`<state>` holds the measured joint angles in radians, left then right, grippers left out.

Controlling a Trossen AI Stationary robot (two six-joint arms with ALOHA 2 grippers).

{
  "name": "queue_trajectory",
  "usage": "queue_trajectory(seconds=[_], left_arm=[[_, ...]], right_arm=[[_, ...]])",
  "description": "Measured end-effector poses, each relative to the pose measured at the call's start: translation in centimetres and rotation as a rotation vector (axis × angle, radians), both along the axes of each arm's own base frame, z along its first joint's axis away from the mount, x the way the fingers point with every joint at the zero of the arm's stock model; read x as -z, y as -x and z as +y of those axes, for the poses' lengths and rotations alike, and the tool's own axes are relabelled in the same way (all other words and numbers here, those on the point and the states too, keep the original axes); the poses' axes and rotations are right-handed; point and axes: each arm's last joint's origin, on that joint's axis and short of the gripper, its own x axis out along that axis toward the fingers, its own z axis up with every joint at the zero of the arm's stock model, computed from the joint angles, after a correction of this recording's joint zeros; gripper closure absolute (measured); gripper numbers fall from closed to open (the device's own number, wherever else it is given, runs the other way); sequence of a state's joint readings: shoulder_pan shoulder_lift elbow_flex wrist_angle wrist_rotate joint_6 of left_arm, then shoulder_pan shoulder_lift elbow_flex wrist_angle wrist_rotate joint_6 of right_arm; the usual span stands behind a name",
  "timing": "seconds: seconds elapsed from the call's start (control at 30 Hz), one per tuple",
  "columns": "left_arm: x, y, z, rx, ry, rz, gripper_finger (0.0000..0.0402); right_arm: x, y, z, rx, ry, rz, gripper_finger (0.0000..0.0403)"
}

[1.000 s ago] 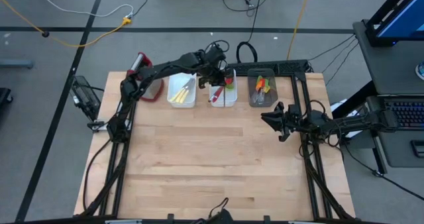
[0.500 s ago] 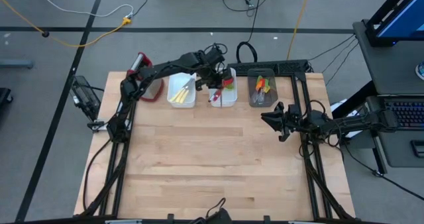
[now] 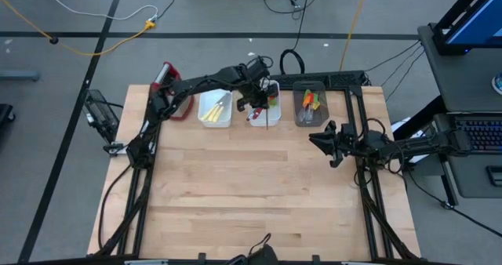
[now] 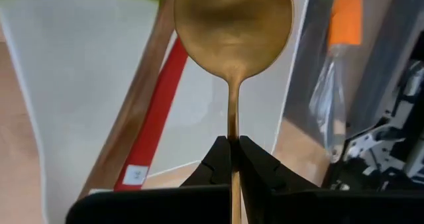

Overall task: Pick & Place Kitchen Items
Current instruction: Put the golden spoon into the right white bin, then return to Home Position

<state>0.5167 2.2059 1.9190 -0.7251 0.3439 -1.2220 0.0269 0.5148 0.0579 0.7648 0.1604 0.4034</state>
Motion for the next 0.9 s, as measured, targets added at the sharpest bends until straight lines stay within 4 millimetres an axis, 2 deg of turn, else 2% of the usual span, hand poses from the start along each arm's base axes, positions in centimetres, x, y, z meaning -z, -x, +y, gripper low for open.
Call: queue_trajectory(seconds=[0.27,0.77,0.9], left_arm=[[-0.6,-0.5,0.9,-0.013,-0.058,-0.093,0.0390],[-0.4,0.1,1.2,-0.016,-0.043,-0.055,0.0283],[-0.6,-0.2,1.4,0.039,-0.065,-0.109,0.0260]], right_arm=[[0.1,0.0,0.0,-0.004,-0.002,0.006,0.0335],[0.1,0.0,0.0,-0.005,-0.002,0.006,0.0334],[0.1,0.0,0.0,-0.005,-0.002,0.007,0.0334]])
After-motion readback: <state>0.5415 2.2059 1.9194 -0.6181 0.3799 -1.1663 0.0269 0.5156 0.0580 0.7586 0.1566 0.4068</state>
